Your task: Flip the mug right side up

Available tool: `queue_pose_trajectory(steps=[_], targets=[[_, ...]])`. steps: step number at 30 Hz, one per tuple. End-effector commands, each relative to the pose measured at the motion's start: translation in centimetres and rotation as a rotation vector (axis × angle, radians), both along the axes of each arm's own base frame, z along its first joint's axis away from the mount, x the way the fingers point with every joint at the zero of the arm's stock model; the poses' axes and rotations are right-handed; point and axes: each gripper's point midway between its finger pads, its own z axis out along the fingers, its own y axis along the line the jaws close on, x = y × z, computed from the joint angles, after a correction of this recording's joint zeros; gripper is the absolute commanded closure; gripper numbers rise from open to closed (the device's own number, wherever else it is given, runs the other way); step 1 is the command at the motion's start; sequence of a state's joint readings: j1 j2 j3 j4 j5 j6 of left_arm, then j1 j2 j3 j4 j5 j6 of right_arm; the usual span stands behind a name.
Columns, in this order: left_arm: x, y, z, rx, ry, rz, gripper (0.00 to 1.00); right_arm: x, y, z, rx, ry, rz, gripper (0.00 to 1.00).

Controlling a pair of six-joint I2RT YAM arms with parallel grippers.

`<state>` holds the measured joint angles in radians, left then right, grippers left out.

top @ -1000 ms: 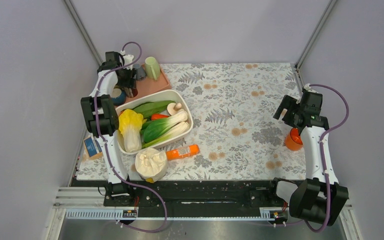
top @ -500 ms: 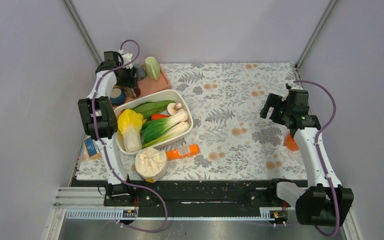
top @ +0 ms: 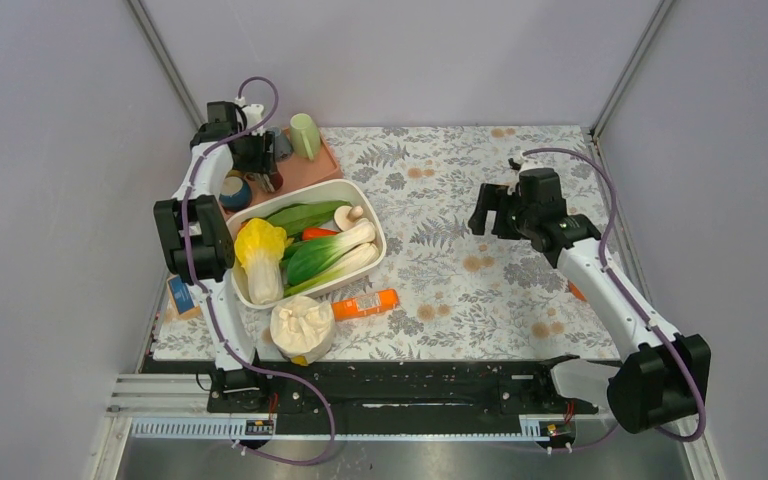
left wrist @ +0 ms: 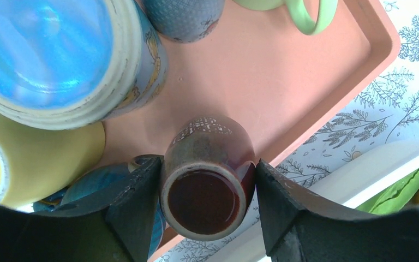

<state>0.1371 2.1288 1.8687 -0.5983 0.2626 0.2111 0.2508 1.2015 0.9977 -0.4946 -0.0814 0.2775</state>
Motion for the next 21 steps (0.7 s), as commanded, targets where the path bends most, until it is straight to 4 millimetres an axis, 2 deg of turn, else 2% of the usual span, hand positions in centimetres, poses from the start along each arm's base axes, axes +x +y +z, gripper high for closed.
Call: queue_pose_trajectory(steps=[1, 4, 8, 14, 21], targets=[[1.3, -0.7, 7.4, -0.017, -0.190, -0.005, 1.00, 1.8, 2.8, 3.4, 0.031, -0.104, 0.035, 0.05], [1.5, -0.6, 8.7, -0.010, -0.216, 0.000, 1.00, 1.9, 4.8, 3.9, 0.040, -0.116, 0.085, 0.05], [1.5, -0.6, 9.3, -0.017, -0.217, 0.004, 1.00, 2.0, 7.4, 4.0, 0.047, -0.113, 0.150, 0.05], [0.5, -1.5, 11.5, -0.047, -0.250, -0.020, 1.00, 1.5, 11.3, 4.0, 0.097, -0.106, 0.262, 0.05], [0.0, -1.4, 13.0, -0.038, -0.275, -0.016, 1.00, 1.5, 13.9, 3.4, 0.089, -0.096, 0.318, 0.04]])
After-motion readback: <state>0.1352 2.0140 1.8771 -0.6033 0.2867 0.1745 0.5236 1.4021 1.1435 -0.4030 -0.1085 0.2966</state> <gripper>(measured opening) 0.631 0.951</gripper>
